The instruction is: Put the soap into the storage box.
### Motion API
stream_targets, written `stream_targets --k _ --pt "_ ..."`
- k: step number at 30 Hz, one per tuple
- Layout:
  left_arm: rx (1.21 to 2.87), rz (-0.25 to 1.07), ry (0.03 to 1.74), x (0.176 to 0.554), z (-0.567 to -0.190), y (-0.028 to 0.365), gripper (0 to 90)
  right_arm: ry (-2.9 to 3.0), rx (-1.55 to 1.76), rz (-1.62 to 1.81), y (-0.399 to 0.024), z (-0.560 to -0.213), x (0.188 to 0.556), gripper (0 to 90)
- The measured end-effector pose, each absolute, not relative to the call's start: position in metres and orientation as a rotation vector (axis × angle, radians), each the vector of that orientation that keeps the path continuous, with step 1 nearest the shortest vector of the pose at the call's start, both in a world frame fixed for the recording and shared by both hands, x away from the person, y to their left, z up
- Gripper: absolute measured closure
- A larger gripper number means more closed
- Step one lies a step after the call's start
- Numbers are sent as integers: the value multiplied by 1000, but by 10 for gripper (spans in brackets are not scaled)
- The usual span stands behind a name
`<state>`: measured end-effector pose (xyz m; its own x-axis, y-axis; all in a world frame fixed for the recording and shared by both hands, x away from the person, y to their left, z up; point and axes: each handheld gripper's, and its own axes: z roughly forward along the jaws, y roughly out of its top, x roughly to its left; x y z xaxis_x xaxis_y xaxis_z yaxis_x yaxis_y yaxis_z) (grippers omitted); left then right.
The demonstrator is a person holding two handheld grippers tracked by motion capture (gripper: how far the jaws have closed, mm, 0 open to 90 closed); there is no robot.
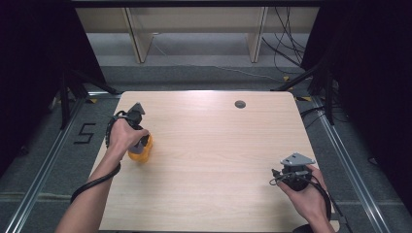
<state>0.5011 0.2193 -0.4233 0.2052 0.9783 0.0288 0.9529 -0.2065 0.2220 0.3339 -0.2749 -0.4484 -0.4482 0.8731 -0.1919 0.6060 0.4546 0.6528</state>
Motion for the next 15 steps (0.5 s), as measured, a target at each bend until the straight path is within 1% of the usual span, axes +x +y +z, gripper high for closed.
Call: stream_targets --k 15 --pt "2270 265 1890 501 -428 220 492 2200 1233 689 -275 -449 334 519"
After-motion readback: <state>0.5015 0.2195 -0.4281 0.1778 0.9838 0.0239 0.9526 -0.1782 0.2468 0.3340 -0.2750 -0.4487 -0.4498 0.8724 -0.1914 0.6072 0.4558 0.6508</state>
